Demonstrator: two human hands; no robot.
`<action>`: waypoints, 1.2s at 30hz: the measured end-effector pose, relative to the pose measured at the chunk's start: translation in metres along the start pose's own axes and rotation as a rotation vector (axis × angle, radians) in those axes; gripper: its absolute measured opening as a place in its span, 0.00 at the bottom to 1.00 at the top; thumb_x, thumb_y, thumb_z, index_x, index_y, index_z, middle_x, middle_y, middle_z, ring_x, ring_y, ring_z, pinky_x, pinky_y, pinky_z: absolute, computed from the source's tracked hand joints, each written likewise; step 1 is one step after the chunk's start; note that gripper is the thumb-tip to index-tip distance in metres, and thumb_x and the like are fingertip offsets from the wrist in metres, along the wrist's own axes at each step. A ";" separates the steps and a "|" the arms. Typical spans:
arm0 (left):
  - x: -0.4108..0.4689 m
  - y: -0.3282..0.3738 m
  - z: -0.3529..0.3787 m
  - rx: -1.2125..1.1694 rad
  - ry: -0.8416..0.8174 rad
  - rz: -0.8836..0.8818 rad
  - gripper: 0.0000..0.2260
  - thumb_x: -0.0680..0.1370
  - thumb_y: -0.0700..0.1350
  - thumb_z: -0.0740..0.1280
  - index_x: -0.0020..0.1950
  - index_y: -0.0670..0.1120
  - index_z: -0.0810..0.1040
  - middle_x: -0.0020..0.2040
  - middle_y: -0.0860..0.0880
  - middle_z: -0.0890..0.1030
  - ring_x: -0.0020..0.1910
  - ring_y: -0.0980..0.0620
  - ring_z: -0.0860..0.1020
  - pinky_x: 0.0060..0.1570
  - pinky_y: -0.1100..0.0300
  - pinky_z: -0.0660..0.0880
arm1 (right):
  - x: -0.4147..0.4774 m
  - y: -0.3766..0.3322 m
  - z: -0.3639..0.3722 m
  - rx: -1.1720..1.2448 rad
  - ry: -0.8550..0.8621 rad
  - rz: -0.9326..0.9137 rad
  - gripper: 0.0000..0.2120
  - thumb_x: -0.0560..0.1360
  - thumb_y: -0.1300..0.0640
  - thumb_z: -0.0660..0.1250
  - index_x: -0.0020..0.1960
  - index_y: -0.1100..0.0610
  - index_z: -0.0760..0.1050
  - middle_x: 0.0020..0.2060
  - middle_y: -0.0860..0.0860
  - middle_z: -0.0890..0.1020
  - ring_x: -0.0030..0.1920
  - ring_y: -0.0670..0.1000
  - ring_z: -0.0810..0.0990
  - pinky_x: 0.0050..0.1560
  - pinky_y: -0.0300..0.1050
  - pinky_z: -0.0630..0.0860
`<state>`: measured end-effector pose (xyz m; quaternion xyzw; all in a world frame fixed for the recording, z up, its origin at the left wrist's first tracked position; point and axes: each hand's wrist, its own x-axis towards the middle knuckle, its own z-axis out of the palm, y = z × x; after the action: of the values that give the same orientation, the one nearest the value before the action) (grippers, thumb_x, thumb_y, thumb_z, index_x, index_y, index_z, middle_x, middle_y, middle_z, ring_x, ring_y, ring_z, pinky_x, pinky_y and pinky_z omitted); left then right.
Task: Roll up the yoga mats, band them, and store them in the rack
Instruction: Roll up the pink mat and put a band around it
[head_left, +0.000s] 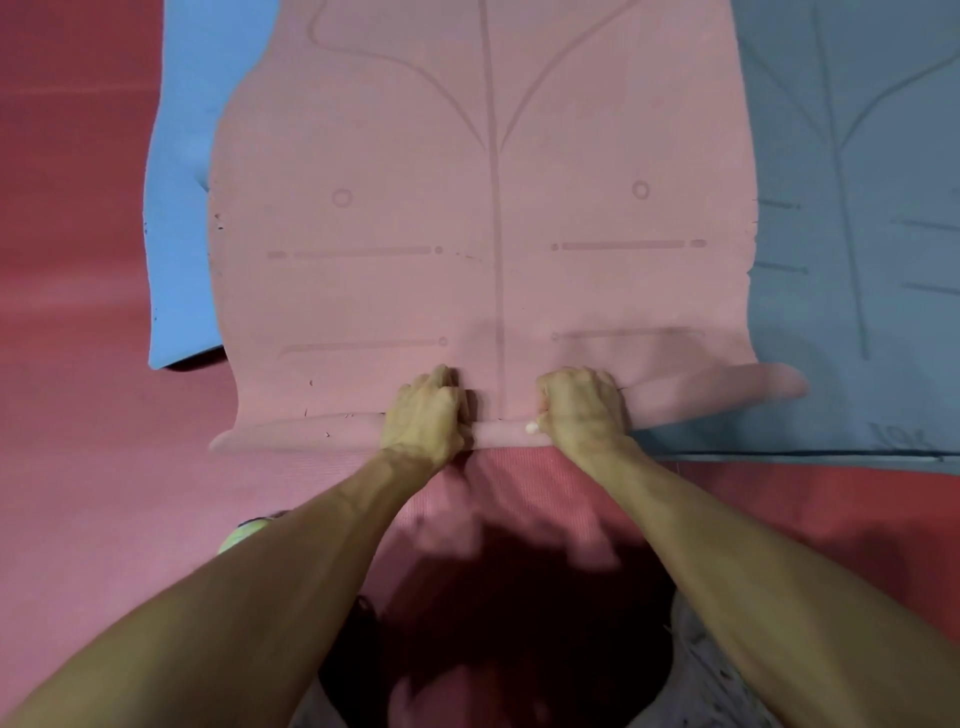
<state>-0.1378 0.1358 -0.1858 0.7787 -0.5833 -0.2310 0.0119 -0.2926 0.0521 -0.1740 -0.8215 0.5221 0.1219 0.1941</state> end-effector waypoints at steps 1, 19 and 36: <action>-0.001 0.002 0.002 0.007 0.000 0.023 0.08 0.72 0.42 0.69 0.50 0.46 0.80 0.55 0.49 0.74 0.54 0.45 0.73 0.49 0.56 0.67 | 0.001 -0.001 0.000 0.015 0.005 0.015 0.13 0.68 0.49 0.76 0.47 0.54 0.81 0.49 0.52 0.83 0.54 0.54 0.78 0.56 0.44 0.69; -0.027 -0.014 0.008 0.158 0.164 0.406 0.16 0.59 0.39 0.78 0.44 0.44 0.79 0.43 0.48 0.81 0.39 0.44 0.79 0.29 0.57 0.74 | -0.003 -0.002 0.008 0.001 0.112 0.019 0.10 0.69 0.50 0.74 0.46 0.54 0.82 0.47 0.53 0.83 0.54 0.56 0.78 0.57 0.47 0.66; 0.009 -0.013 -0.022 -0.106 -0.143 0.111 0.11 0.68 0.44 0.76 0.47 0.47 0.79 0.44 0.51 0.80 0.47 0.46 0.78 0.39 0.60 0.64 | -0.027 0.025 0.030 -0.082 0.310 -0.322 0.26 0.54 0.51 0.82 0.49 0.57 0.81 0.45 0.51 0.80 0.45 0.55 0.79 0.49 0.53 0.76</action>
<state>-0.1164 0.1263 -0.1732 0.7251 -0.6117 -0.3155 0.0241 -0.3262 0.0779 -0.1944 -0.9103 0.4024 -0.0171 0.0950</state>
